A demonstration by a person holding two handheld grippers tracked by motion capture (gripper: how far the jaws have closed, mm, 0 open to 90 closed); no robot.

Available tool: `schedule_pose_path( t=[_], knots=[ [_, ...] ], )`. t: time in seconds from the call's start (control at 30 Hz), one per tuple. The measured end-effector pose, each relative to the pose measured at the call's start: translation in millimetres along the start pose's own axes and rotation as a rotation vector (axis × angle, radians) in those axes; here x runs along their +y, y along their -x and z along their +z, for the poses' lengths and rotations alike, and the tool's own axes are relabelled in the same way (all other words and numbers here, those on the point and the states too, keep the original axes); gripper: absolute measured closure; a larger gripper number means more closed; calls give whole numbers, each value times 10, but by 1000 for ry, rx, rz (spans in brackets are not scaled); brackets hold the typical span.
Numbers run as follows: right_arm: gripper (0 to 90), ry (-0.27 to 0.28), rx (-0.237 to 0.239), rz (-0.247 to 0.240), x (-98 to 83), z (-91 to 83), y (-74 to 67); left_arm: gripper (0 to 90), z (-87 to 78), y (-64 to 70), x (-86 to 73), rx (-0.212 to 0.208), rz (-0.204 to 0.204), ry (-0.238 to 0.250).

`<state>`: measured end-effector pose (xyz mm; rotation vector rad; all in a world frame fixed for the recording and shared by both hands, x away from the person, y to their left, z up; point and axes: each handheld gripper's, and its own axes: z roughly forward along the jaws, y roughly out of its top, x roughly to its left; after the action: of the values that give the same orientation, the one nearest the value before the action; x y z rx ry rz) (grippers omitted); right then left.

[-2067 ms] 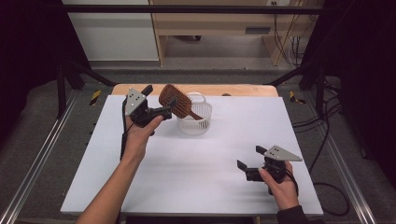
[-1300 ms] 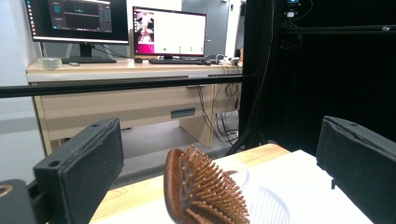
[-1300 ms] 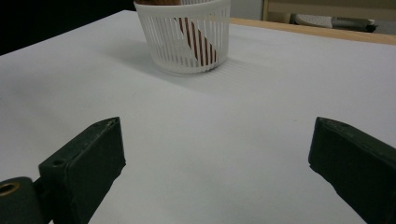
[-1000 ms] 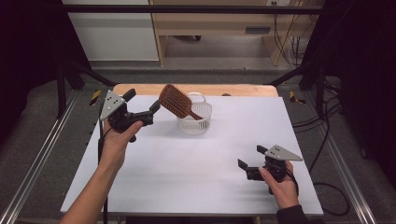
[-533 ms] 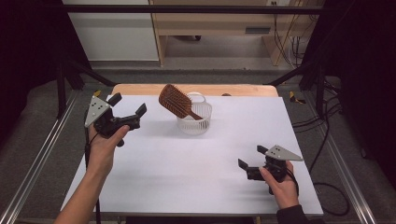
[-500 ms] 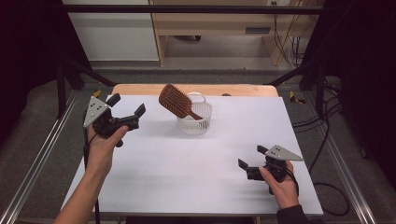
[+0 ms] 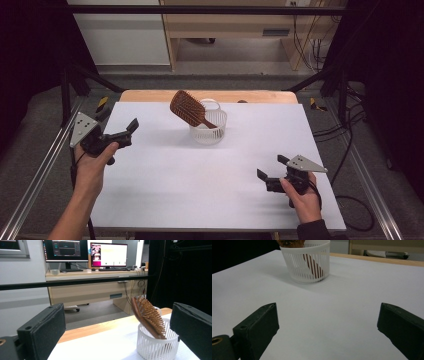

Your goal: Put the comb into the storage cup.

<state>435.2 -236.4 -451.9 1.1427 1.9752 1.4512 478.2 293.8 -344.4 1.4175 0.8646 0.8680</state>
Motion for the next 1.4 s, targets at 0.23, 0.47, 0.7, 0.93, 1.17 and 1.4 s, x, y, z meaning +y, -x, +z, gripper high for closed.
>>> schedule_pose_path(
  t=[0.23, 0.47, 0.7, 0.93, 1.17, 1.4],
  knots=[
    [47, 15, -10, -2, 10, -39, 32, 5, -135, -77, -66, 15, -12, 4],
    [53, 25, -18, -11, 12, -68, 48, 6, -260, -130, -208, 26, -18, -7],
    [55, 30, -20, -17, 9, -97, 66, 6, -374, -204, -344, 48, -35, -20],
    [56, 35, -26, -21, 5, -111, 82, 7, -463, -216, -480, 60, -49, -34],
    [56, 50, -35, -38, 1, -123, 85, 10, -518, -191, -649, 59, -57, -57],
    [49, 76, -44, -54, -4, -118, 71, 11, -545, -155, -817, 54, -64, -91]
  ],
)
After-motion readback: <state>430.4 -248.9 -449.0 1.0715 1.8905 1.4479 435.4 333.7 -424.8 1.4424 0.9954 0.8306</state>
